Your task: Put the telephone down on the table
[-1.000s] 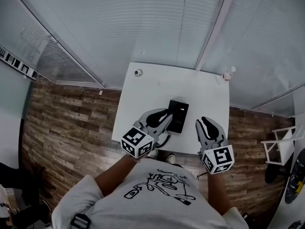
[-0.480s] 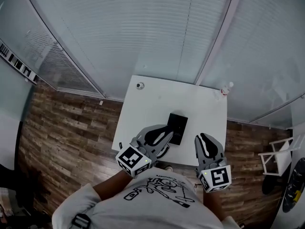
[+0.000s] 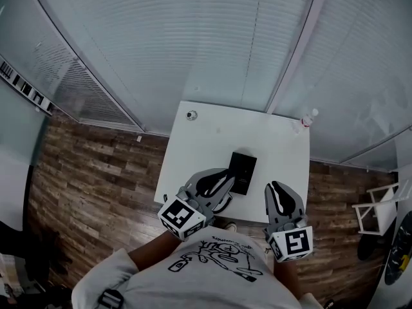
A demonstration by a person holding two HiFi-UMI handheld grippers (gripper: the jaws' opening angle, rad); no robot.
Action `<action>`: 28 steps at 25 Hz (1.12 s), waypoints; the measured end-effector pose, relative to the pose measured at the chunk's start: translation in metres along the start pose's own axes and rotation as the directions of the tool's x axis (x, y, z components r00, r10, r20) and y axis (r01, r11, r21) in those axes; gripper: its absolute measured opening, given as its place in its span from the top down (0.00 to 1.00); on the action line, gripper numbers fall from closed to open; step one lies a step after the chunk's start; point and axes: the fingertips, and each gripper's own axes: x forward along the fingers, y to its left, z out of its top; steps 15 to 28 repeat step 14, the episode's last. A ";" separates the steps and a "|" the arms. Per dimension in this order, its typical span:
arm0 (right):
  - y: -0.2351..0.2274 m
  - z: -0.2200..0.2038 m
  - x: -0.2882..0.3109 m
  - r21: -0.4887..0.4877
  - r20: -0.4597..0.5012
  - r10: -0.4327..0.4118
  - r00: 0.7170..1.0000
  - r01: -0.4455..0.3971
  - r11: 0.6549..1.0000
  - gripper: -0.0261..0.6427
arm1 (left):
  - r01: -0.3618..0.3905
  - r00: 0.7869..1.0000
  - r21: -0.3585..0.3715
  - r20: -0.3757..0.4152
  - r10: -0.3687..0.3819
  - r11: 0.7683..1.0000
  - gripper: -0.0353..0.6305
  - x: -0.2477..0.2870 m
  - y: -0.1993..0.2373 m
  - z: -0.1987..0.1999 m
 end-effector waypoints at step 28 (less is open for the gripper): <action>0.002 -0.003 -0.012 0.022 -0.007 -0.031 0.999 0.032 0.999 0.90 | -0.035 0.999 -0.026 0.014 0.036 0.999 0.87 -0.014 0.002 0.001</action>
